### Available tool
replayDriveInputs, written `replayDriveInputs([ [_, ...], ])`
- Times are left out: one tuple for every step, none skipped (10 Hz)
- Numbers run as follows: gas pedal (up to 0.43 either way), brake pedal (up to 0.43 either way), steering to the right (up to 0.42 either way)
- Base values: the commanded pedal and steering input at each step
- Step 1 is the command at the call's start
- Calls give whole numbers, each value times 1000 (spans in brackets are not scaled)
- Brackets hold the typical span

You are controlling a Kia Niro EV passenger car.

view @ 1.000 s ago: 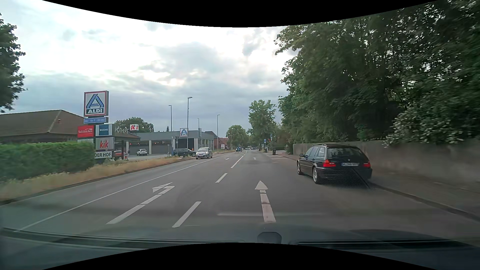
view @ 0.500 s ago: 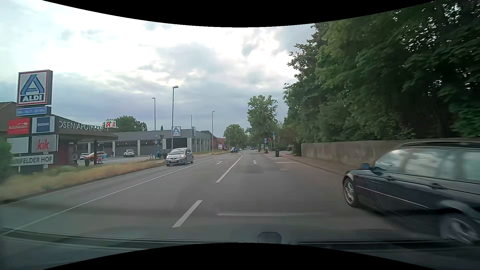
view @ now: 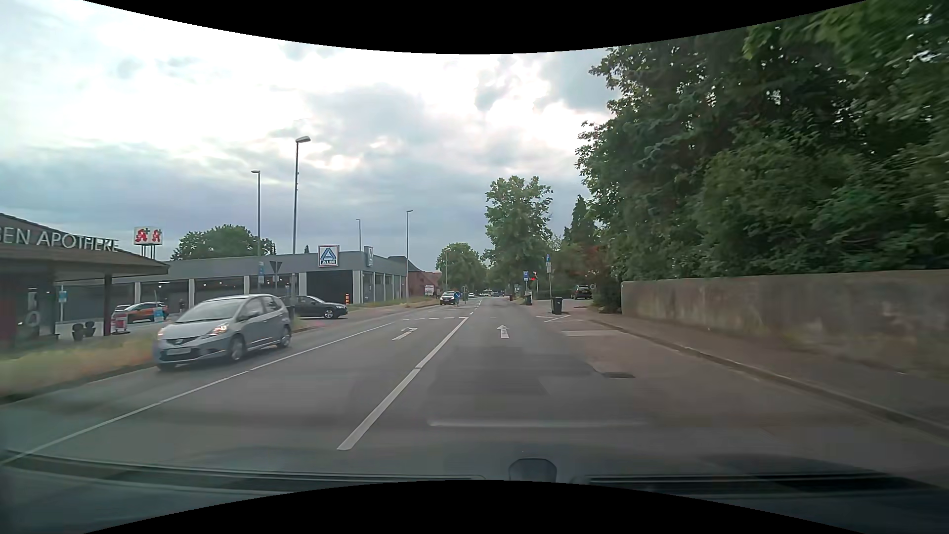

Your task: Follow the waypoints while adhering to traffic rules and regulations

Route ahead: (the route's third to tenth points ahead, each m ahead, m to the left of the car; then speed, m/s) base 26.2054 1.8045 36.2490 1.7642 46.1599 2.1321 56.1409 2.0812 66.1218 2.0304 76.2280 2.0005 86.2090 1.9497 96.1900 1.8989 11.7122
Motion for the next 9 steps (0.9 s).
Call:
replayDriveInputs([
  [79, 0, 1],
  [79, 0, 1],
  [79, 0, 1],
  [79, 0, -1],
  [79, 0, -5],
  [79, 0, -6],
  [79, 0, -5],
  [79, 0, -3],
  [79, 0, -2],
])
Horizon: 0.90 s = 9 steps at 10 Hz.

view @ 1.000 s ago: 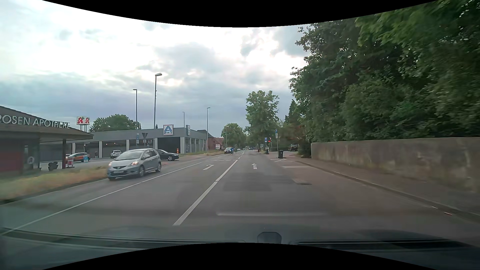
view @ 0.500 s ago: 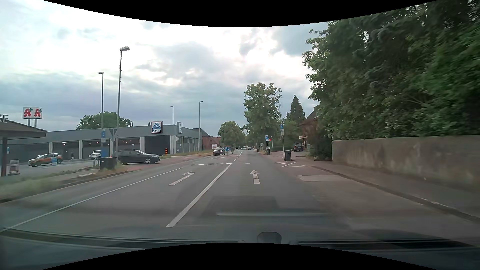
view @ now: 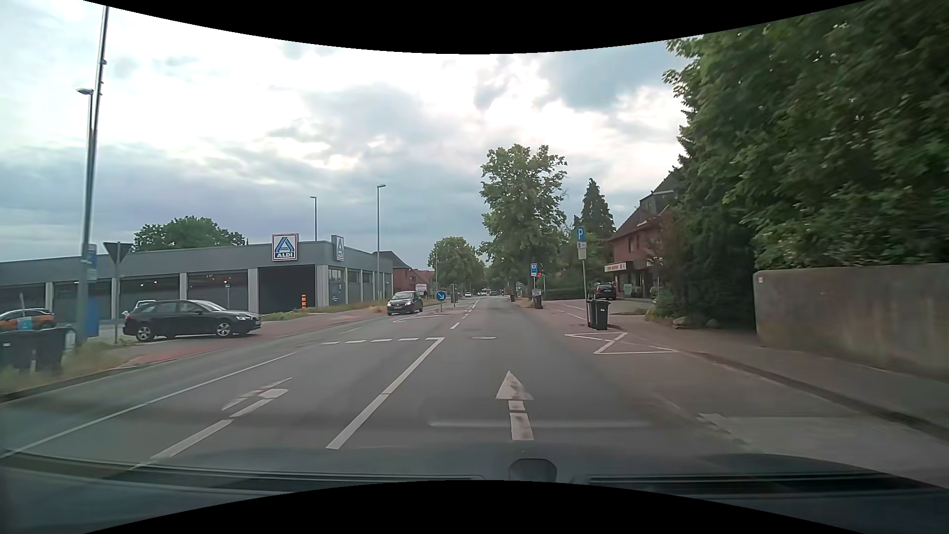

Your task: Follow the waypoints while adhering to traffic rules and regulations

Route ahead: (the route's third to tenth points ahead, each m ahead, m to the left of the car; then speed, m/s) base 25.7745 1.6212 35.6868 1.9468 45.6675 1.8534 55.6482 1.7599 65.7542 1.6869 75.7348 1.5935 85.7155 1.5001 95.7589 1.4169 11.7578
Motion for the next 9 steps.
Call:
replayDriveInputs([
  [79, 0, -1],
  [79, 0, -1],
  [79, 0, -1],
  [79, 0, -1],
  [79, 0, 0],
  [87, 0, 0],
  [87, 0, 1],
  [87, 0, 1],
  [87, 0, 0],
])
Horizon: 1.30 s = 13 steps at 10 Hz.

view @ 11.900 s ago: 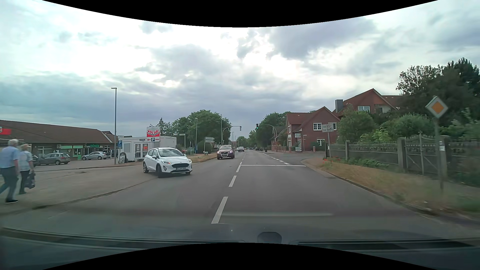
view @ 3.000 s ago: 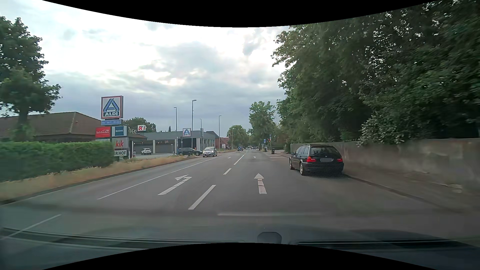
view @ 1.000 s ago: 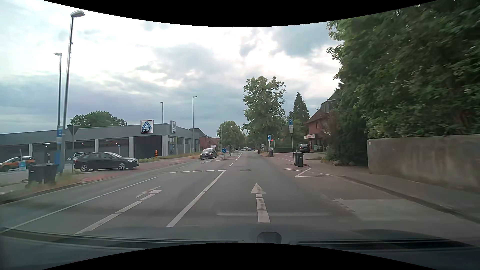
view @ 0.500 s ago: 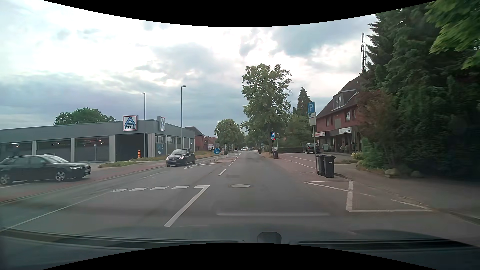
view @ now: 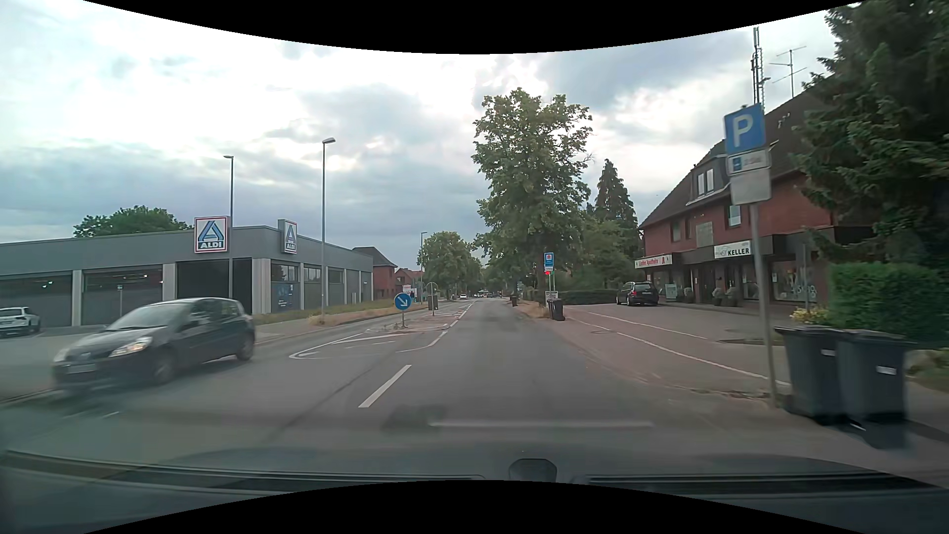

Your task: Follow the waypoints while adhering to traffic rules and regulations

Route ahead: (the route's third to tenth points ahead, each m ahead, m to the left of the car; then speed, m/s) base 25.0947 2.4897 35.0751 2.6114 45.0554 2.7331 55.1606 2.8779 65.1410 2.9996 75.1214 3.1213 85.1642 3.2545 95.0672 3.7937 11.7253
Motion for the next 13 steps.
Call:
replayDriveInputs([
  [87, 0, -1],
  [87, 0, -2],
  [87, 0, -4],
  [87, 0, -4],
  [87, 0, -4],
  [87, 0, -4],
  [87, 0, -5],
  [87, 0, -5],
  [87, 0, -7],
  [87, 0, -9],
  [87, 0, -9],
  [87, 0, -8],
  [87, 0, -8],
])
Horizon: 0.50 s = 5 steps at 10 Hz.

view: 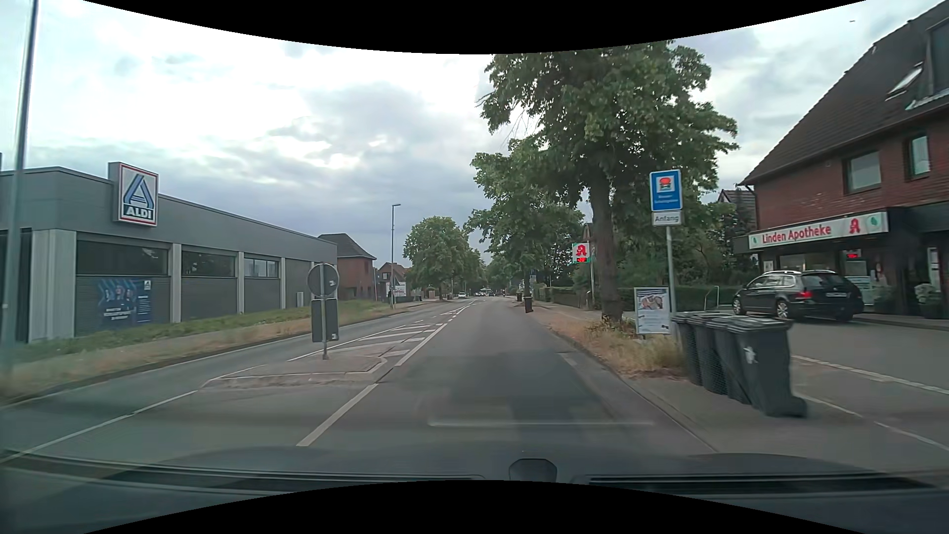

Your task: Follow the waypoints while adhering to traffic rules and regulations

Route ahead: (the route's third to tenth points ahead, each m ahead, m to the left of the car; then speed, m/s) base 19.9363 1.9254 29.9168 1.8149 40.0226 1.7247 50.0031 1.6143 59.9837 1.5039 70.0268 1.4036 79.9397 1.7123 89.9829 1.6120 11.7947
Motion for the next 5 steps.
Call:
replayDriveInputs([
  [87, 0, -8],
  [79, 0, -8],
  [79, 0, -8],
  [79, 0, -10],
  [67, 0, -11],
])
